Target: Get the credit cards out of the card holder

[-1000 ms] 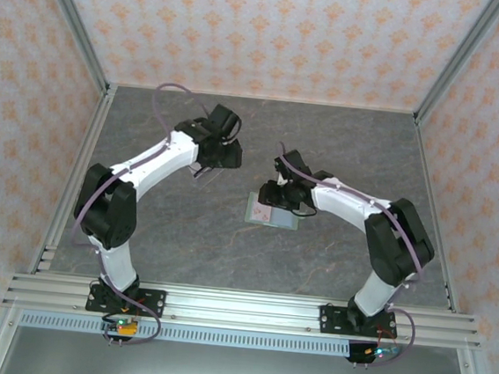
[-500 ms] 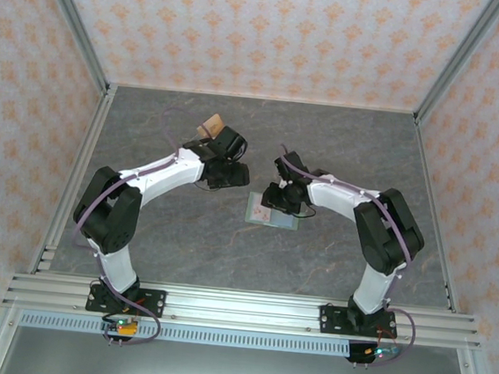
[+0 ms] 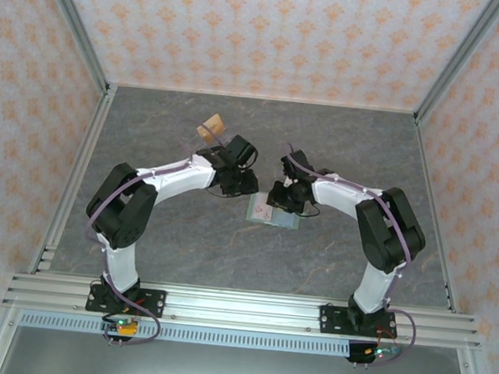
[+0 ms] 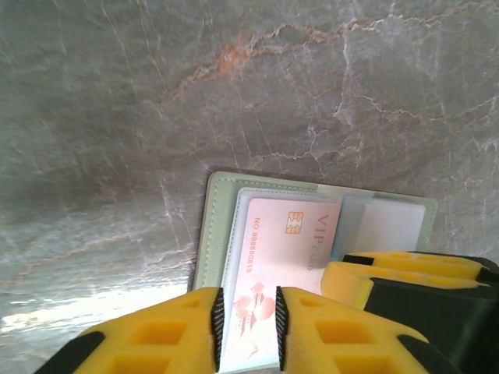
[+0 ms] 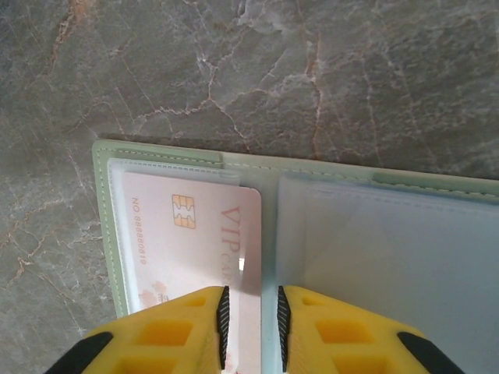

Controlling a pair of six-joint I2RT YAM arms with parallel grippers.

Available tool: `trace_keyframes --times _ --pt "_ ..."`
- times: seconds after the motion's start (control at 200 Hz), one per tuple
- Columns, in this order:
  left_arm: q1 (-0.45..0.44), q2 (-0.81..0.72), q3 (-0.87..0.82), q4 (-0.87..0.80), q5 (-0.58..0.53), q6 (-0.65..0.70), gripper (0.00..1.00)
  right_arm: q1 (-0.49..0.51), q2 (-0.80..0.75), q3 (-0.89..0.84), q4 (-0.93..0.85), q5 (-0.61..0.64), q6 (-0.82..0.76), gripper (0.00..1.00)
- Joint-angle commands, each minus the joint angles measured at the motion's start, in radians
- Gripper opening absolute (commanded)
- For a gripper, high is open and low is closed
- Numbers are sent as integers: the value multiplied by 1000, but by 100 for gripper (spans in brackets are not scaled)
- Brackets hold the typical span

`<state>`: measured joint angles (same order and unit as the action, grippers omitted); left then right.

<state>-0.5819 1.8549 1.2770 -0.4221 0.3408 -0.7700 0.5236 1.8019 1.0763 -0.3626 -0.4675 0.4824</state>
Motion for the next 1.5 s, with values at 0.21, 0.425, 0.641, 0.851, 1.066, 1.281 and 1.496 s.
trace_keyframes --times 0.21,0.425,0.641,0.851,1.066,1.281,1.496 --pt "-26 82 -19 55 21 -53 15 -17 -24 -24 27 -30 3 21" --pt "-27 116 -21 37 -17 -68 11 -19 -23 -27 33 -32 4 20" --pt "-27 125 -33 25 -39 -79 8 -23 -13 -27 32 -26 8 19" --pt "-27 130 -52 30 -46 -91 6 -29 -9 -47 75 -58 33 19" --pt "-27 137 -68 47 -44 -98 6 -34 -3 -49 77 -68 38 16" --pt "-27 142 -71 52 -41 -102 5 -35 11 -43 77 -93 34 16" --pt "-27 146 -77 62 -34 -108 6 -36 20 -37 63 -87 31 16"
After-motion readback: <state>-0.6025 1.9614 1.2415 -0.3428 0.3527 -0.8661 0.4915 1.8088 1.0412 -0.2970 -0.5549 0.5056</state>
